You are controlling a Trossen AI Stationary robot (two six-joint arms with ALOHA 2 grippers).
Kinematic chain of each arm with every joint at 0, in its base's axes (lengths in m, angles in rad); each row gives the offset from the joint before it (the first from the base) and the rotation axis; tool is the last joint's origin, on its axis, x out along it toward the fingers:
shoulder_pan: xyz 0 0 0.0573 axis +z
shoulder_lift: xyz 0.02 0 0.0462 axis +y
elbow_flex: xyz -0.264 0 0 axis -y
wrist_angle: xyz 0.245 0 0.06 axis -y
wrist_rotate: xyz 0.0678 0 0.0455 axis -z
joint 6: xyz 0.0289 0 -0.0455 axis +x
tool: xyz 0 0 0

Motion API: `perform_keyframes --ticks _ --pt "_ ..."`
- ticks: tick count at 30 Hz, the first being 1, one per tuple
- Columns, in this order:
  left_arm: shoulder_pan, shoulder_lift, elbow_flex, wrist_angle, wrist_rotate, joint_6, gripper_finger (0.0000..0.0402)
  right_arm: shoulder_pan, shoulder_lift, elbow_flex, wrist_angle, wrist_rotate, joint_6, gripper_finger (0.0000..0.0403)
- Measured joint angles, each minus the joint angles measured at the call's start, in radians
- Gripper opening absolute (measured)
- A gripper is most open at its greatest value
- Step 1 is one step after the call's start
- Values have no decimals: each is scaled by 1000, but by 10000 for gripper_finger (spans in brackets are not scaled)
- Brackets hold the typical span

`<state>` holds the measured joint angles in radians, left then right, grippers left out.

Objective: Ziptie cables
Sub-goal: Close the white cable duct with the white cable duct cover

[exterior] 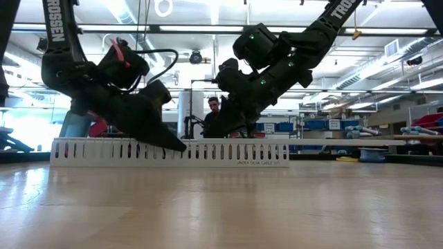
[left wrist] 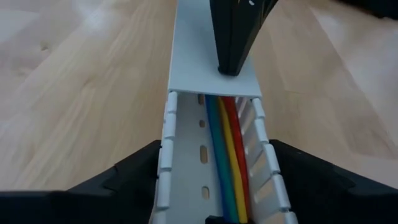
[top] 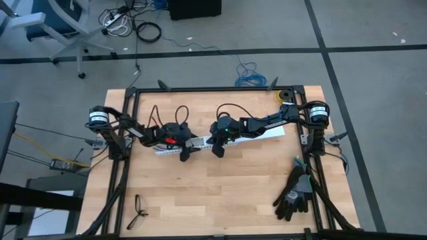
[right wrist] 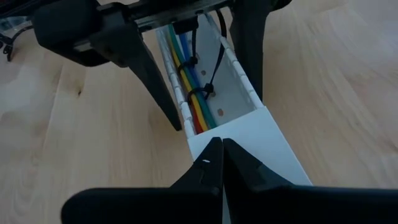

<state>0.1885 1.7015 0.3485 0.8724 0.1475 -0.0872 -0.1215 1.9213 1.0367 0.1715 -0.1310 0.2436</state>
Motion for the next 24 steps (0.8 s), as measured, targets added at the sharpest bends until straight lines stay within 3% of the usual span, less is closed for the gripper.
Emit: perform_keyframes --ticks 16,19,24 --pt "-2 7 3 -1 -42 2 239 8 -22 -5 84 26 -60 0" --pt "-2 8 4 -1 -42 0 240 15 -78 -6 22 58 -83 0" --pt "-2 8 4 -4 -44 0 241 16 -194 -7 -249 146 -88 0"
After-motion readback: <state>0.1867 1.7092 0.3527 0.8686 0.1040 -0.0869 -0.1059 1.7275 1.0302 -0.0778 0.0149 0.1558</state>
